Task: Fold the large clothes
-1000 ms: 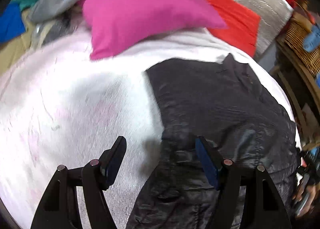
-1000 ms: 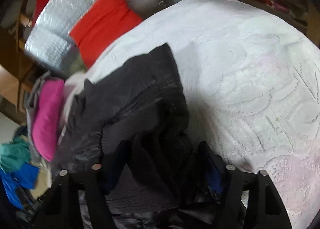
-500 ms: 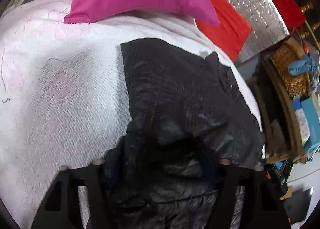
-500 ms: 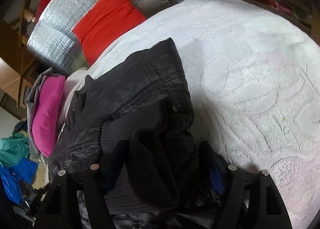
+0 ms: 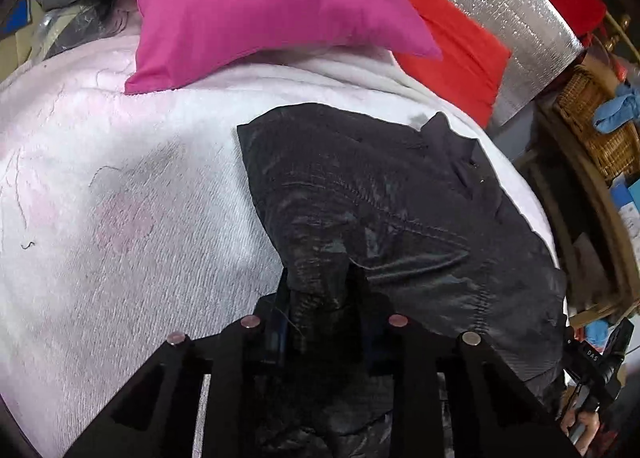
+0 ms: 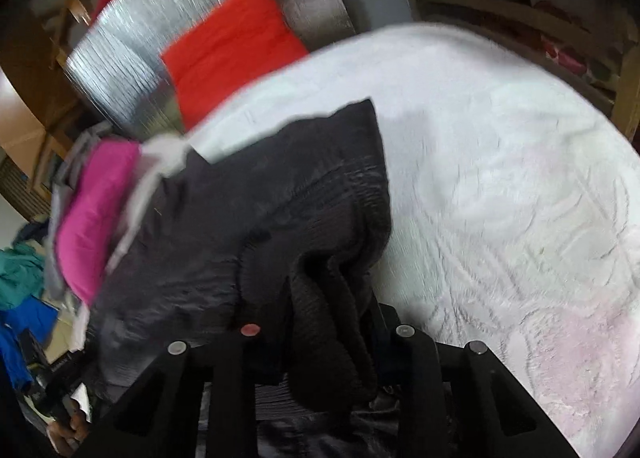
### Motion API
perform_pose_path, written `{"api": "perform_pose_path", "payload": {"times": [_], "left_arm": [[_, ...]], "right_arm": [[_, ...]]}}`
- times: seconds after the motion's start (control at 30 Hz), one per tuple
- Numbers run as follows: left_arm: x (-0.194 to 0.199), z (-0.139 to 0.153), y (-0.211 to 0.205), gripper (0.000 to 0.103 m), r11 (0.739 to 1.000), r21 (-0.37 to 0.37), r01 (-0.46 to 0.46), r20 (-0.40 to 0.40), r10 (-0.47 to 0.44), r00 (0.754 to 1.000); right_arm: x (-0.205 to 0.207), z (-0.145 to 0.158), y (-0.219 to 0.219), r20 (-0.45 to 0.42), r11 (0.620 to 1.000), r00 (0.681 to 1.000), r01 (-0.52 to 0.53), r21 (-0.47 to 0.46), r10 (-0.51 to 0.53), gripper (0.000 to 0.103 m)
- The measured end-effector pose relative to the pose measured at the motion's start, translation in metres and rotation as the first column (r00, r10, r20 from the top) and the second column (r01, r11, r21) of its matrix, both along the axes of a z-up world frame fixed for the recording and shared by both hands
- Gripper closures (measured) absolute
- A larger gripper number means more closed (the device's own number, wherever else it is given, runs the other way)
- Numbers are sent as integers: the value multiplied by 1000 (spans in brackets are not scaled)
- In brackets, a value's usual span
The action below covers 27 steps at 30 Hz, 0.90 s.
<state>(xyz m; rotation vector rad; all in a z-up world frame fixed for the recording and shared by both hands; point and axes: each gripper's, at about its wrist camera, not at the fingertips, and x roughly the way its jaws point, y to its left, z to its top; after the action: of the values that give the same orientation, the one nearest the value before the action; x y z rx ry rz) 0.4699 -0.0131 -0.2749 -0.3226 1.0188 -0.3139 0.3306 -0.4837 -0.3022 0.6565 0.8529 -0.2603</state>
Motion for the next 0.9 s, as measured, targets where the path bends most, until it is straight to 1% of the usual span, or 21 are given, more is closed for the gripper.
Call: {"api": "perform_pose_path", "payload": {"times": [0.07,0.1,0.13,0.17,0.23,0.27,0.3,0.33,0.37,0.43,0.47,0.5,0.53,0.57,0.6,0.67,0.8,0.87,0.9], "left_arm": [[-1,4,2,67,1000,7,-12,-24,12,1000],[-2,6,4,66,1000,8,-21,-37,21,999],[-5,9,6,65,999,14,-30,-45,30,999],[-8,14,8,61,999,28,-46,-47,47,998],[-19,29,11,56,994,67,-85,-14,86,996],[-28,39,14,53,992,78,-101,29,99,995],[-37,50,14,51,990,88,-111,73,104,992],[-46,59,14,44,990,89,-109,102,100,990],[-54,65,11,39,993,75,-93,125,83,989],[-69,70,3,37,999,29,-24,135,20,991],[-75,67,-4,37,1000,8,11,121,-12,993],[-81,61,-11,37,999,-16,44,89,-43,995],[-85,54,-16,37,997,-40,66,56,-64,996],[-88,44,-22,37,993,-80,89,2,-89,996],[-88,37,-25,37,990,-105,96,-33,-100,994],[-85,24,-29,37,984,-152,95,-93,-110,990],[-68,-1,-19,37,977,-212,-17,-195,-26,980],[-57,-12,-11,37,964,-251,-89,-238,27,971],[-51,-17,-7,37,951,-283,-123,-250,51,967]], "right_arm": [[-2,2,-6,2,998,1000,14,59,-14,63],[-5,4,-10,3,995,1000,28,95,-28,59],[-11,7,-15,5,991,999,50,123,-51,44],[-18,13,-19,17,987,996,79,137,-82,30],[-35,27,-23,73,984,989,117,134,-128,28],[-43,34,-23,108,983,985,117,141,-133,28],[-49,39,-22,141,981,981,107,163,-130,28],[-56,43,-21,171,976,978,88,199,-123,28],[-61,44,-17,194,969,975,60,241,-109,28],[-67,42,-3,220,948,973,-8,318,-66,28],[-68,38,6,224,938,973,-35,345,-46,28],[-67,35,13,223,928,974,-52,369,-33,28],[-66,28,20,210,912,977,-68,405,-20,28],[-64,21,26,195,897,981,-74,436,-13,28],[-61,11,35,172,880,985,-76,469,-6,28],[-54,-1,45,133,876,991,-62,478,-2,28],[-42,-17,43,102,884,993,6,467,-61,28],[-36,-22,38,100,878,990,39,477,-98,28],[-34,-23,36,108,872,987,49,487,-115,28]]}}
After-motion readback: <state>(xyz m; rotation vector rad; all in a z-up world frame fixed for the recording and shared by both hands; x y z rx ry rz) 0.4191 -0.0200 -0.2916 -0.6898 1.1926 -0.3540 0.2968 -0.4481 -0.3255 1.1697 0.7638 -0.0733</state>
